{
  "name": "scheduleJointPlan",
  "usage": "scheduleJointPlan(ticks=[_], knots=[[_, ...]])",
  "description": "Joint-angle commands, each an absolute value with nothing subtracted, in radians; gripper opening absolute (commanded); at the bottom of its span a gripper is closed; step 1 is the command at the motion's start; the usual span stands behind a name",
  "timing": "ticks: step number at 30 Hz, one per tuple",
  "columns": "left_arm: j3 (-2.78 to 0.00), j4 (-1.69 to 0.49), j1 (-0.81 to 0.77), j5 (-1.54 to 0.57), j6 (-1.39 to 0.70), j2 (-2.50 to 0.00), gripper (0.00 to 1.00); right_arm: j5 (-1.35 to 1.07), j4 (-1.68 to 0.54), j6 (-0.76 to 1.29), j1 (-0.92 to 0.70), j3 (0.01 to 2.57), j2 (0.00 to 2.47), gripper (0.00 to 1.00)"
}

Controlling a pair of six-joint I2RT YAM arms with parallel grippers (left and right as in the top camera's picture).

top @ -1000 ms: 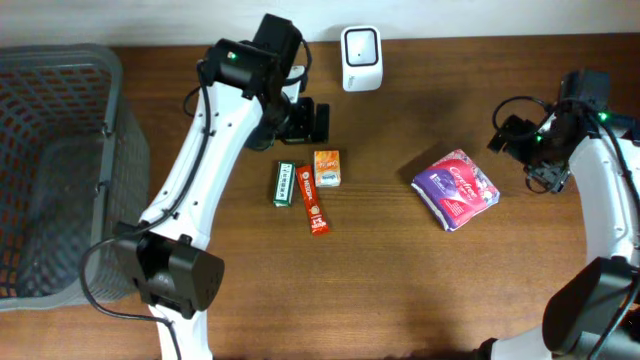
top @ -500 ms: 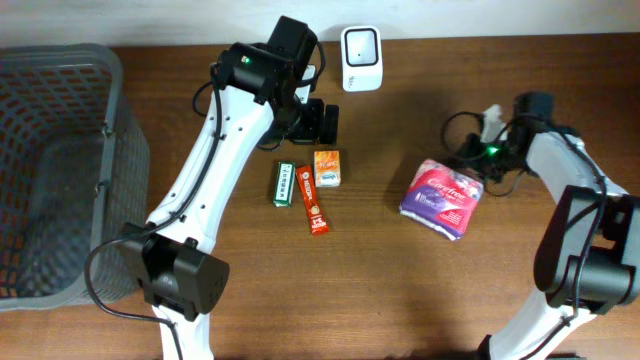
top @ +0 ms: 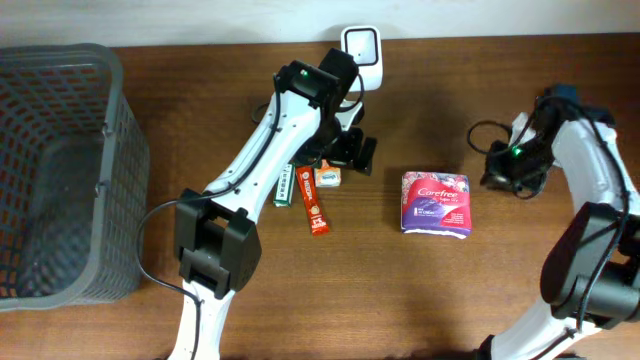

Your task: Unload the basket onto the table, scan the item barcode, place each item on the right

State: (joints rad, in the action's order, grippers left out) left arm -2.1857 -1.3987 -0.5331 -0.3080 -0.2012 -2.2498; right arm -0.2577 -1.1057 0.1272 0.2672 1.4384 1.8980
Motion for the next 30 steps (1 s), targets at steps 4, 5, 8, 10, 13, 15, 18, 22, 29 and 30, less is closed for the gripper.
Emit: scheduleJointPlan(ticks=[4,5,8,10,13,15,18,22,29,30], knots=[[-2.192,-1.395,-0.55,-0.291,-0.181,-2.263,1.0,-0.394,-0.947,0.132,0.199,1.245,1.907,0.14],[-2.192,-1.395,-0.55,-0.291,-0.181,-2.263,0.99,-0.446,-0.918,0.133,0.17,1.228,1.907,0.14],[-2.192,-1.391,-0.55,-0.28,-0.182,-2.263,0.98,-0.497,-0.883,0.16,0.079,1.227,1.907,0.14],[-2.192,-1.399,-0.55,-0.262,-0.181,-2.267,0.98,-0.541,-0.87,0.216,0.027,1.232,1.906,0.11],[-2.192,-1.432,-0.55,-0.263,-0.181,-2.291,0.98,-0.538,-0.893,0.215,0.034,1.258,1.901,0.18],[-2.192,-1.475,-0.55,-0.266,-0.181,-2.312,0.96,-0.538,-0.996,0.179,0.098,1.344,1.898,0.23],[-2.189,-1.498,-0.554,-0.284,-0.181,-2.349,0.98,-0.526,-1.137,0.094,0.167,1.464,1.895,0.67],[-2.094,-1.43,-0.582,-0.479,-0.071,-2.364,0.96,-0.482,-1.175,0.074,0.223,1.509,1.895,0.99],[-1.901,-1.142,-0.594,-0.543,-0.082,-2.373,0.7,-0.477,-1.175,0.056,0.224,1.509,1.895,0.99],[-1.876,-1.123,-0.594,-0.535,-0.082,-2.373,0.6,-0.477,-1.175,0.056,0.224,1.509,1.895,0.99]])
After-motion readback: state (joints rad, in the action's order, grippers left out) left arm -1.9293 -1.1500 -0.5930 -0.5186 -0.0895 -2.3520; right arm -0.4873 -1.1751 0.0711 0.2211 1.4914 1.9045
